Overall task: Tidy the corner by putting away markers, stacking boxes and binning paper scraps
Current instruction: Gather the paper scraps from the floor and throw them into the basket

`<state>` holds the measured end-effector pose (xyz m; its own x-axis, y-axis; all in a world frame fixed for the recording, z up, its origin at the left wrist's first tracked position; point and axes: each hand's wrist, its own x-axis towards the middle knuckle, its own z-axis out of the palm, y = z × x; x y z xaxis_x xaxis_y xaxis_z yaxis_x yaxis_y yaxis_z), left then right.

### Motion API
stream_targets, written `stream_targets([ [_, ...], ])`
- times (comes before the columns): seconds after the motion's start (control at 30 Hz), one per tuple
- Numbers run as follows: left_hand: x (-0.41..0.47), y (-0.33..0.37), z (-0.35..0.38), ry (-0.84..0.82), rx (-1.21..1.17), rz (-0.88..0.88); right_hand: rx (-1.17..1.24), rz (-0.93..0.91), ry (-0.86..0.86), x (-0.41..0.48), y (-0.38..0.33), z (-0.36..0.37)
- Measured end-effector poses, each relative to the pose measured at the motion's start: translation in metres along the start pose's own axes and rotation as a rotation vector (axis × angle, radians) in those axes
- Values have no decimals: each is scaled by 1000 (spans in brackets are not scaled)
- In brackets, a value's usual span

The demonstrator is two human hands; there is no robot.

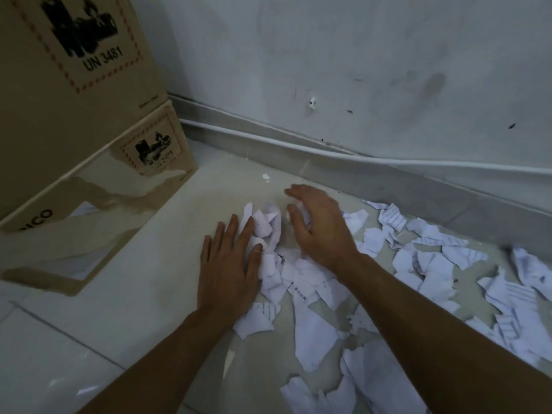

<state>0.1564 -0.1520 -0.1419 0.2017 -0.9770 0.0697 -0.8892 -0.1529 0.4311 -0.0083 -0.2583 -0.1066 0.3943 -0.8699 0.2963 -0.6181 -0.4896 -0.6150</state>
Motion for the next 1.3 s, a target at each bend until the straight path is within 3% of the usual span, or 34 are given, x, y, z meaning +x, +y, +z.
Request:
stream_targets([
  [0.1, -3, -4, -2, -15, -25, 35, -192, 230, -236, -6, 11, -9],
  [0.17, -4, -5, -3, -20, -45, 50, -217, 196, -409, -17, 6, -7],
  [0.23, -5, -4, -5, -33, -69, 62, -131, 100, -470, -32, -8, -3],
  [0.33, -6, -6, -8, -78, -105, 78, -64, -24, -470, -52, -21, 4],
  [0.43, -7, -13, -9, -90, -137, 132, -184, -135, -463, -76, -24, 19],
  [0.5, -4, -16, -5, -99, -193, 168, -227, -185, -359, -88, -25, 39],
  [0.6, -3, -20, -1, -70, -294, 131, -204, -120, -236, -84, -27, 61],
  [0.83, -21, -11, -14, 14, -457, 93, -161, -117, -225, -59, -38, 64],
  [1.0, -18, -11, -8, 53, -517, -1, 49, -148, -82, -62, -32, 69],
  [1.13, -19, -21, 4, 37, -407, 153, 131, -240, -172, -64, -25, 57],
  [1.23, -19, -25, 5, 88, -281, 194, -69, -305, -317, -61, -17, 25],
  [1.3, -18, -19, -2, 67, -233, 173, -222, -277, -317, -60, -10, 9],
])
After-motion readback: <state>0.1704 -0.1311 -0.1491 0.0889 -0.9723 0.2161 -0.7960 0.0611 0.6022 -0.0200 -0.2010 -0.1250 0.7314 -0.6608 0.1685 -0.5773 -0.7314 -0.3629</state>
